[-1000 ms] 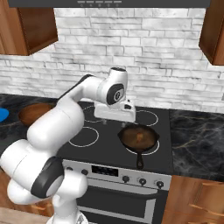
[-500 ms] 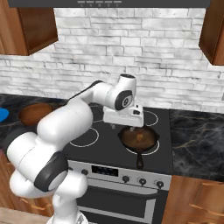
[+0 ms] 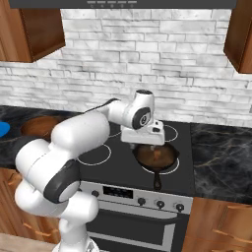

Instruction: Place the chicken drumstick on the plate and place the lemon wedge on the same plate.

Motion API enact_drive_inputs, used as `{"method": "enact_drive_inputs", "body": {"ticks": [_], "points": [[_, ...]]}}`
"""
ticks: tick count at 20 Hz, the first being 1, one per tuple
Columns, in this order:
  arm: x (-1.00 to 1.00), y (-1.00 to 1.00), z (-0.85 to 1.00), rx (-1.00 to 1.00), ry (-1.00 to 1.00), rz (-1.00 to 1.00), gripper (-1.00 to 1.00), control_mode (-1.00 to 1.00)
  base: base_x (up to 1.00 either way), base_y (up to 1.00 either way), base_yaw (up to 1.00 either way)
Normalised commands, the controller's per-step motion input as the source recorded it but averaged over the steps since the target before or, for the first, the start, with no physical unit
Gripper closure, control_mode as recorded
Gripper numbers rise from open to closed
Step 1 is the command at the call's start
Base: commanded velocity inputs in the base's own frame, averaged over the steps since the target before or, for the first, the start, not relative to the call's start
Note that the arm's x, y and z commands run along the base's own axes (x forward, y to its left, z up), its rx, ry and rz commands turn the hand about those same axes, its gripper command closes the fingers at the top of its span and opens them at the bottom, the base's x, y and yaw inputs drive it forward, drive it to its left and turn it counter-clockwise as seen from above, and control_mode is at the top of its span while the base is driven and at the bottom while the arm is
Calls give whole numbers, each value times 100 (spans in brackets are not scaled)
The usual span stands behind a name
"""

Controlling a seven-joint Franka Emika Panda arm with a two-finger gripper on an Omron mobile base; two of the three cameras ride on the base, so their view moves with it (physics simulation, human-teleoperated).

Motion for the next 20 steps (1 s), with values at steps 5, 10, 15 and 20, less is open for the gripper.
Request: {"method": "enact_drive_inputs", "body": {"ticks": [5,10,15,20], "points": [[32,-14,-23,0,0,0,-100,-100,0,0,0],[25,-14,-24,0,0,0,-100,-100,0,0,0],[22,-13,-22,0,0,0,-100,-100,0,0,0],[28,-4,-22,0,0,0,-100,-100,0,0,0]]}}
